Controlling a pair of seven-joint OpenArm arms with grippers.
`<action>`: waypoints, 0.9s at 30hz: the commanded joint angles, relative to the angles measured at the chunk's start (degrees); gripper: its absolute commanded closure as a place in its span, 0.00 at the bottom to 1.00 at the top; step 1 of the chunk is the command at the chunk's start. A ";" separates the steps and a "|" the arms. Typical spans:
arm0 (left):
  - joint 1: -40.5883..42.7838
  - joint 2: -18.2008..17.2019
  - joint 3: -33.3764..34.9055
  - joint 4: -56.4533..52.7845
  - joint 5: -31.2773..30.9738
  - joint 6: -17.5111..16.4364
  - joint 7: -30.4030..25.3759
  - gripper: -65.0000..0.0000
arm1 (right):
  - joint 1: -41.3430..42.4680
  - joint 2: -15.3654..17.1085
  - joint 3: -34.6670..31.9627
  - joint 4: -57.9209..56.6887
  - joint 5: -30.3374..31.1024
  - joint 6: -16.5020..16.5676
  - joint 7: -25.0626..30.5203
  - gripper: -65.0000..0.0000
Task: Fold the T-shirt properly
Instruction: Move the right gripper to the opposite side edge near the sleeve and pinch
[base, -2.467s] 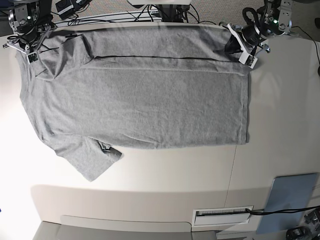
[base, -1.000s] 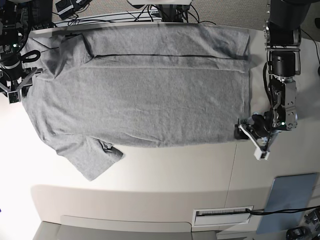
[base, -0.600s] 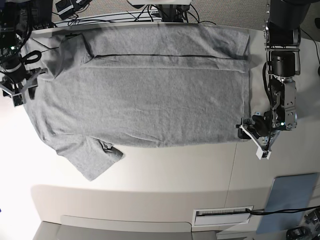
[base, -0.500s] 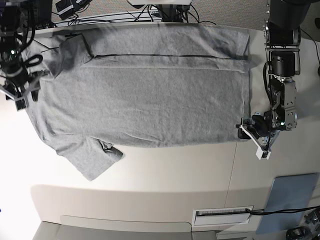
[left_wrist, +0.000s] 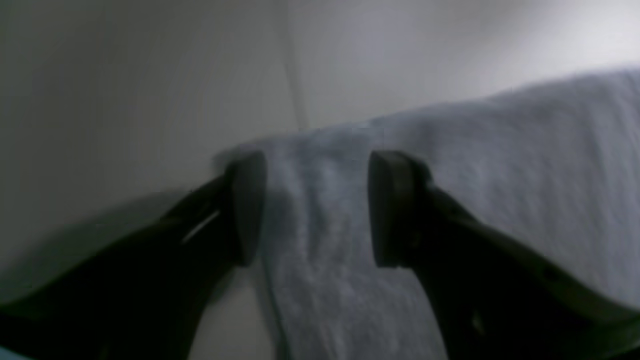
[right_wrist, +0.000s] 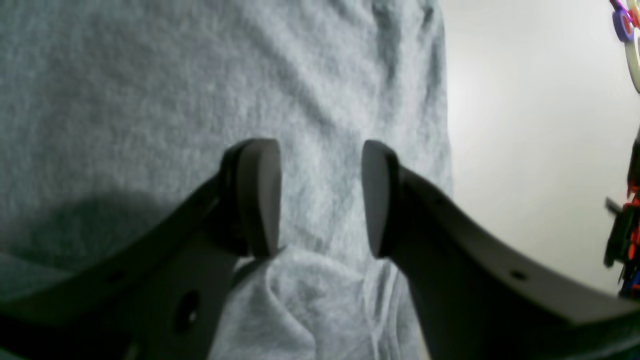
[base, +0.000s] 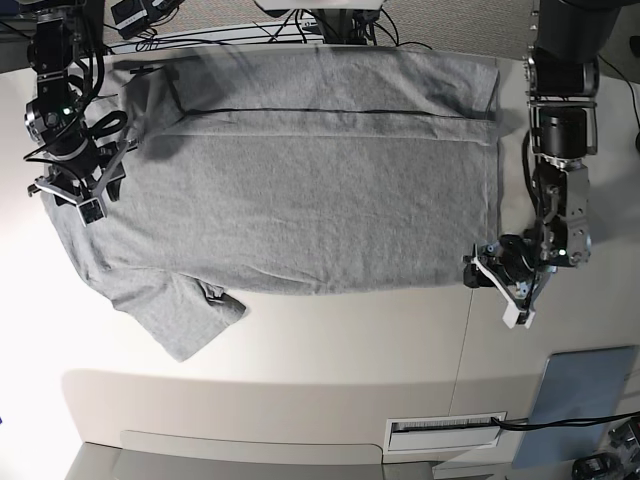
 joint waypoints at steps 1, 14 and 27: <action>-1.60 -0.87 -0.22 0.44 0.76 1.16 -1.36 0.52 | 0.46 1.03 0.50 0.74 -0.31 -0.48 0.61 0.60; -1.60 -0.83 -0.22 -1.88 -4.17 -1.16 3.89 0.52 | 0.48 1.03 0.50 0.74 -0.33 -0.48 0.68 0.60; -1.44 -0.83 -0.22 -1.88 -2.80 -3.54 4.48 1.00 | 9.88 1.03 0.50 -4.24 -0.20 -0.42 1.36 0.60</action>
